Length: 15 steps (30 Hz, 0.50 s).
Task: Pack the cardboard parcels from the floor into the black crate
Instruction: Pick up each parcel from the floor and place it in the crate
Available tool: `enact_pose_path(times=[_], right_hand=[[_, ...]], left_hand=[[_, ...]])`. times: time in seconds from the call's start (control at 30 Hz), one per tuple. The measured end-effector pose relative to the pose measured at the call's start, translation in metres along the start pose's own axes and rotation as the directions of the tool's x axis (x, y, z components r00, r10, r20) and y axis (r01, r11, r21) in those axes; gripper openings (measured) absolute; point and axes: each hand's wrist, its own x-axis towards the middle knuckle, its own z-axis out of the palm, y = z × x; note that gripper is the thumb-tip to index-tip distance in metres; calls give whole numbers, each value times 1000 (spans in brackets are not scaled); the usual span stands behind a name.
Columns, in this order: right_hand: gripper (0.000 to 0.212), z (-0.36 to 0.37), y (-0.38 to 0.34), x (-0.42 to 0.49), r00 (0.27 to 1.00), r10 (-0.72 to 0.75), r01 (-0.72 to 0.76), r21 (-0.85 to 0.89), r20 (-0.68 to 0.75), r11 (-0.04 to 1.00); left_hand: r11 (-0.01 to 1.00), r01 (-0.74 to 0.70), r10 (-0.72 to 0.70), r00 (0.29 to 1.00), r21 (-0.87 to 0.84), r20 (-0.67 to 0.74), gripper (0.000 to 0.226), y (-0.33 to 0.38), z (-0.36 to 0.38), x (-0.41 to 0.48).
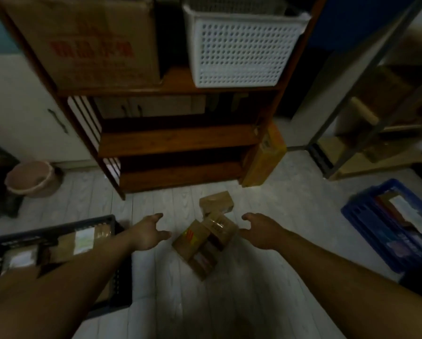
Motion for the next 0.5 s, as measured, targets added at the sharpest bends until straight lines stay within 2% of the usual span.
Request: enact_pose_path(times=[0.1, 0.27, 0.37, 0.4, 0.5], right_hand=[[18, 55, 21, 81, 997, -77, 75, 41, 28, 996], [11, 180, 56, 213, 992, -119, 106, 236, 44, 966], [32, 244, 66, 269, 997, -73, 53, 389, 38, 920], [32, 263, 70, 287, 999, -32, 17, 409, 30, 912], [6, 308, 76, 328, 997, 49, -70, 503, 54, 862]], left_hand=[[998, 49, -51, 998, -33, -47, 77, -27, 46, 73], [997, 72, -74, 994, -32, -76, 76, -82, 136, 205], [996, 65, -71, 992, -58, -101, 79, -112, 181, 272], [996, 55, -62, 992, -66, -110, 80, -120, 194, 291], [991, 34, -50, 991, -131, -124, 84, -139, 224, 339]])
